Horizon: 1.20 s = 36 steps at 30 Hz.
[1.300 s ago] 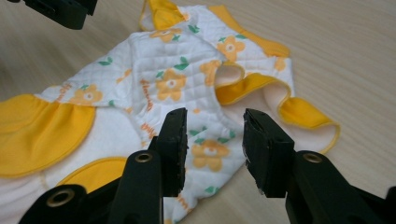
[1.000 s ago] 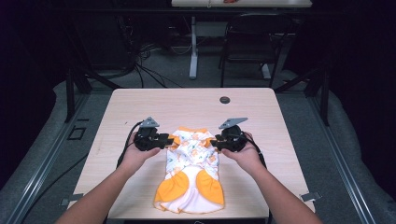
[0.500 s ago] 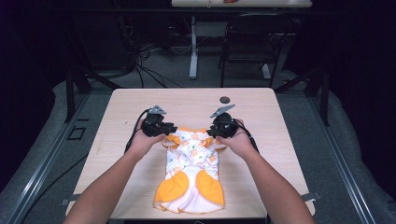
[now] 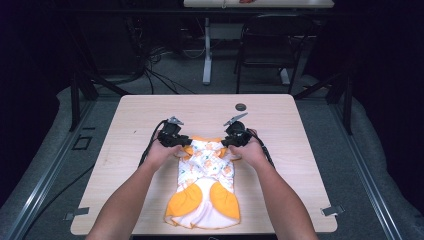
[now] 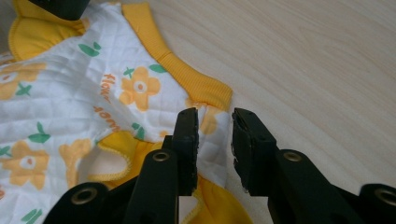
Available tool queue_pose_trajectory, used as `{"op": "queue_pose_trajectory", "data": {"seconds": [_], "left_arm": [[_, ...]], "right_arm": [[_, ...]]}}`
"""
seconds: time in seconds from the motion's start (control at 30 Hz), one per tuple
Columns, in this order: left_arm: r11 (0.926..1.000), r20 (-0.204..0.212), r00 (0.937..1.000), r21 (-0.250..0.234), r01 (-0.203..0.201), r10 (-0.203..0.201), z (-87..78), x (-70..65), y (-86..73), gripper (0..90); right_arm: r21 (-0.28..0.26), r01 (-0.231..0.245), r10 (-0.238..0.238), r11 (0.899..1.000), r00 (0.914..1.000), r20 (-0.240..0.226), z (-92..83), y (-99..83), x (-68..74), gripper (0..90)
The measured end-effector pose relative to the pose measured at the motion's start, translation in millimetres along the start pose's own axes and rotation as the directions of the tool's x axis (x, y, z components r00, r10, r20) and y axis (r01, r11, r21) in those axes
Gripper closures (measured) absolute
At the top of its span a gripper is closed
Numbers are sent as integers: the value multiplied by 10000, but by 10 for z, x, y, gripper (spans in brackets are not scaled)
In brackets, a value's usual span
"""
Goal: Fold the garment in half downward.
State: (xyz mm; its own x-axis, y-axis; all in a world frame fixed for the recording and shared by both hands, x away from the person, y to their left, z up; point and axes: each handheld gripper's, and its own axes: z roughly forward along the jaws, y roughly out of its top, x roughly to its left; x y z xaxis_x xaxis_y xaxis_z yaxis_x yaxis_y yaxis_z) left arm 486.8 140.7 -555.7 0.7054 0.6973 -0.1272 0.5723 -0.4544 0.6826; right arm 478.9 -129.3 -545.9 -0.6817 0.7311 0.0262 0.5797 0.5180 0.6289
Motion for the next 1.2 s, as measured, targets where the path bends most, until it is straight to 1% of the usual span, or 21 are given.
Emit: {"op": "queue_pose_trajectory", "data": {"seconds": [0.07, 0.1, 0.17, 0.23, 0.33, 0.4, 0.43, 0.5, 0.53, 0.57, 0.6, 0.67, 0.73, 0.77, 0.83, 0.87, 0.9, 1.03, 1.1, 1.17, 1.2], "left_arm": [[10000, -3, 10000, 20, -6, 6, 13, 11, -16, 708], [9999, -40, 10000, 95, -39, 40, 29, 14, -29, 700], [9999, -50, 10000, 130, -62, 62, 34, 18, -32, 694], [9999, -148, 9999, 127, -24, 26, 49, 21, -36, 685], [9998, -208, 9998, 208, 12, -7, 66, 31, -49, 662], [9998, -230, 9997, 205, 72, -67, 78, 32, -55, 662], [9997, -240, 9997, 231, 56, -51, 80, 33, -56, 662], [9996, -301, 9995, 279, -5, 14, 91, 25, -58, 658], [9992, -289, 9996, 388, -55, 66, 111, 18, -67, 656], [9992, -289, 9996, 388, -55, 66, 111, 18, -67, 654], [9988, -282, 9996, 494, -74, 88, 122, 20, -72, 654], [9988, -278, 9996, 487, -71, 85, 130, 22, -81, 646], [9988, -288, 9996, 490, -30, 44, 127, 26, -84, 646], [9987, -330, 9994, 493, -107, 124, 128, 16, -86, 647], [9987, -344, 9993, 482, -138, 154, 128, 14, -88, 655], [9990, -260, 9996, 433, -120, 131, 129, 12, -94, 655], [9991, -268, 9996, 401, -123, 134, 129, 10, -98, 677], [9998, -176, 9998, 210, 21, -17, 122, 14, -130, 717], [9997, -156, 9999, 250, 36, -32, 120, 8, -130, 756], [9996, -117, 9999, 272, 83, -80, 123, 1, -125, 786], [9994, -103, 9999, 323, 119, -116, 124, -3, -119, 815]], "right_arm": [[4, -89, 89, 10000, 10000, 10, 42, -25, -2, 694], [181, 14, -15, 9998, 10000, 13, 72, -40, -6, 691], [179, -27, 27, 9998, 10000, -20, 100, -54, 0, 686], [273, 58, -58, 9996, 10000, -25, 106, -55, -5, 683], [343, -50, 49, 9994, 10000, 22, 136, -64, -3, 662], [403, -4, 4, 9992, 10000, -2, 144, -67, -4, 662], [299, -99, 99, 9995, 10000, 11, 160, -78, 3, 660], [448, -125, 127, 9989, 9999, -29, 157, -75, -4, 654], [416, -287, 290, 9987, 9996, -50, 168, -81, -4, 645], [416, -287, 290, 9987, 9996, -50, 168, -81, -4, 645], [497, -284, 286, 9984, 9996, -36, 171, -82, -9, 645], [545, -265, 266, 9982, 9996, -9, 174, -84, -9, 648], [561, -237, 238, 9981, 9997, -17, 174, -84, -8, 660], [580, -314, 322, 9978, 9994, -135, 174, -83, -10, 691], [585, -308, 317, 9978, 9994, -145, 175, -83, -8, 704], [596, -297, 306, 9978, 9994, -136, 176, -80, -3, 712], [653, -249, 260, 9976, 9995, -161, 174, -76, 0, 730], [629, -274, 290, 9976, 9993, -251, 177, -74, 11, 788], [562, -289, 311, 9980, 9988, -376, 182, -79, 26, 842], [700, -104, 131, 9975, 9992, -378, 175, -71, 35, 865], [680, -83, 104, 9977, 9995, -296, 176, -69, 50, 878]]}}
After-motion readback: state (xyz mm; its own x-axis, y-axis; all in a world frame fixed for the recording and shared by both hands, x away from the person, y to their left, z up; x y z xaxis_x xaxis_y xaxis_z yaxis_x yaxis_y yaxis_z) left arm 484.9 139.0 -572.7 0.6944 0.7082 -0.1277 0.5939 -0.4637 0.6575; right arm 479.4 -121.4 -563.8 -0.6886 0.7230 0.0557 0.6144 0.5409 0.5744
